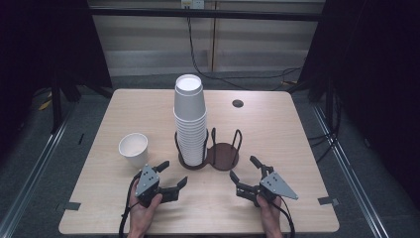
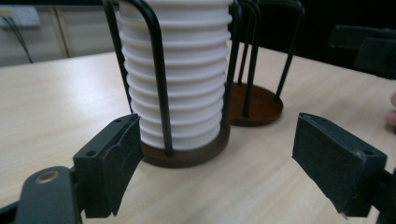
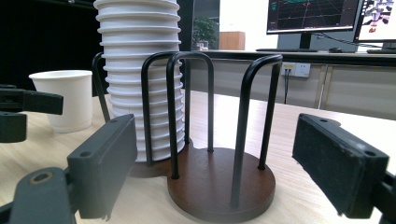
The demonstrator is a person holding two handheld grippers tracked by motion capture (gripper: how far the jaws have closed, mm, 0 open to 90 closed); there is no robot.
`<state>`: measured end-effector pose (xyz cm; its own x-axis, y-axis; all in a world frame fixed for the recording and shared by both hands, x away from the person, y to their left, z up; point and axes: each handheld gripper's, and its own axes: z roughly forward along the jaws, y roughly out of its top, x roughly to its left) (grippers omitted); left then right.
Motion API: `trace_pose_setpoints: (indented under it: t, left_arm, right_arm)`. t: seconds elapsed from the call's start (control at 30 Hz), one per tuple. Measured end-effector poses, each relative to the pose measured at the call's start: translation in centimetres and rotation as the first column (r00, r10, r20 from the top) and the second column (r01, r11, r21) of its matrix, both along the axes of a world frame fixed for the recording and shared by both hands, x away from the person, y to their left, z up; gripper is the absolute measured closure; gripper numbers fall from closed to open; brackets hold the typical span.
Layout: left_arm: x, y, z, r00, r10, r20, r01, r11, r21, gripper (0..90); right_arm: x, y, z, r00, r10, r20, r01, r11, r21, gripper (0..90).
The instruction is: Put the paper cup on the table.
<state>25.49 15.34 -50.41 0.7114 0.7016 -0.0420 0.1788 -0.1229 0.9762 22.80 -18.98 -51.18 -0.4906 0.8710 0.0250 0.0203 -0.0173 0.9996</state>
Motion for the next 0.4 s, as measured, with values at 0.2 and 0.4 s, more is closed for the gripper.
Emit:
trace_pose_setpoints:
  t: [0.2,0.4]
  left_arm:
    - [-1.0,0.4,-0.3,0.9945,0.002,0.105,0.004,0.9985,-0.055,15.7]
    - [-1.6,0.8,-0.5,0.9874,0.031,0.155,-0.016,0.9948,-0.1,15.4]
  right_arm:
    - [0.0,0.0,0.0,1.0,0.001,-0.001,-0.001,1.0,0.001,13.2]
    - [0.0,0.0,0.0,1.0,0.003,-0.003,-0.003,1.0,0.001,13.2]
